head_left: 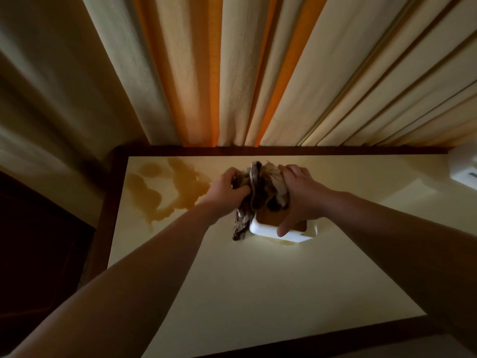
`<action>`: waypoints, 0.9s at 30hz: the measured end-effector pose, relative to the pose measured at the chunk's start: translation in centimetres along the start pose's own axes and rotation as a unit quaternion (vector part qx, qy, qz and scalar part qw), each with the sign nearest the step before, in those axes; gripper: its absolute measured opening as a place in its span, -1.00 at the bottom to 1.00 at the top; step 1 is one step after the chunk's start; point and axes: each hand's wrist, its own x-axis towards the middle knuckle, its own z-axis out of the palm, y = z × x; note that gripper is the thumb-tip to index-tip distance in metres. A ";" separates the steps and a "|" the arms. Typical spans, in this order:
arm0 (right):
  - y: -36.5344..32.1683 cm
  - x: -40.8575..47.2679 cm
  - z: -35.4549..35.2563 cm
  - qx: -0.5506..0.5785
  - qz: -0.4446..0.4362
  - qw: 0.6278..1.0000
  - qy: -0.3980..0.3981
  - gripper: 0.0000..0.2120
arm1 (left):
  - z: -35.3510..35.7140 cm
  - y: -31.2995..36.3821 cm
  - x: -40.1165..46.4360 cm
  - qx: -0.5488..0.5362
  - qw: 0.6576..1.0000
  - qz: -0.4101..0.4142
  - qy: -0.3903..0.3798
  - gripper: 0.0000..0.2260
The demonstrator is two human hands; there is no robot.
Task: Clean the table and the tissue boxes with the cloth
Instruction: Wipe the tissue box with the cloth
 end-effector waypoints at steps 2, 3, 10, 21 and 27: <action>0.3 0.2 0.1 -0.010 -0.009 1.000 0.005 0.55 | 0.1 0.8 1.8 -0.022 1.000 -0.007 0.021 -0.88; 0.5 0.3 0.2 -0.017 -0.017 1.000 0.006 0.56 | 0.3 0.9 2.8 -0.024 0.999 -0.015 0.028 -0.86; 0.2 0.1 0.2 -0.013 -0.006 1.000 0.003 0.54 | 1.6 -1.4 2.6 -0.009 0.997 -0.074 -0.008 -0.79; -2.7 -0.6 -0.6 0.061 0.150 0.985 0.056 0.52 | -1.3 -3.2 -1.5 -0.022 0.996 -0.070 0.045 -0.82; -5.4 -0.2 -0.1 0.077 0.220 0.969 0.075 0.56 | -2.2 -2.9 -2.2 -0.058 0.989 -0.070 0.113 -0.87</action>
